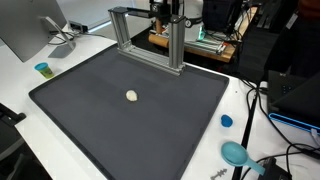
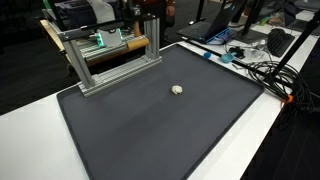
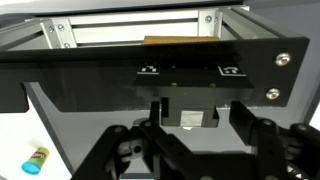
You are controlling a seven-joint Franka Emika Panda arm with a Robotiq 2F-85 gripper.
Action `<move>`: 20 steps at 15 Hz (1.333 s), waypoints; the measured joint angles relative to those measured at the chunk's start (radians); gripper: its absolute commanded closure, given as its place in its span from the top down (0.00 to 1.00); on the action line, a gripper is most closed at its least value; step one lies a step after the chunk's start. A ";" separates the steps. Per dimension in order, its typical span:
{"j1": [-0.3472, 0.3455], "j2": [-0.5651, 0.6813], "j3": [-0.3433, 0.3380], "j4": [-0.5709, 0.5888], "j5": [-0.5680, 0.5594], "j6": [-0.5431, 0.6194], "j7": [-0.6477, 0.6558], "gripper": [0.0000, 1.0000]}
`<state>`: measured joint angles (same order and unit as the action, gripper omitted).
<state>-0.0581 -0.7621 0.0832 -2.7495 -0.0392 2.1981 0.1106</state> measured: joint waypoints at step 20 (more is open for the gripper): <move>0.012 0.041 -0.039 0.004 -0.003 -0.020 -0.047 0.63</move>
<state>-0.0457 -0.7210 0.0439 -2.7450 -0.0420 2.1782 0.0632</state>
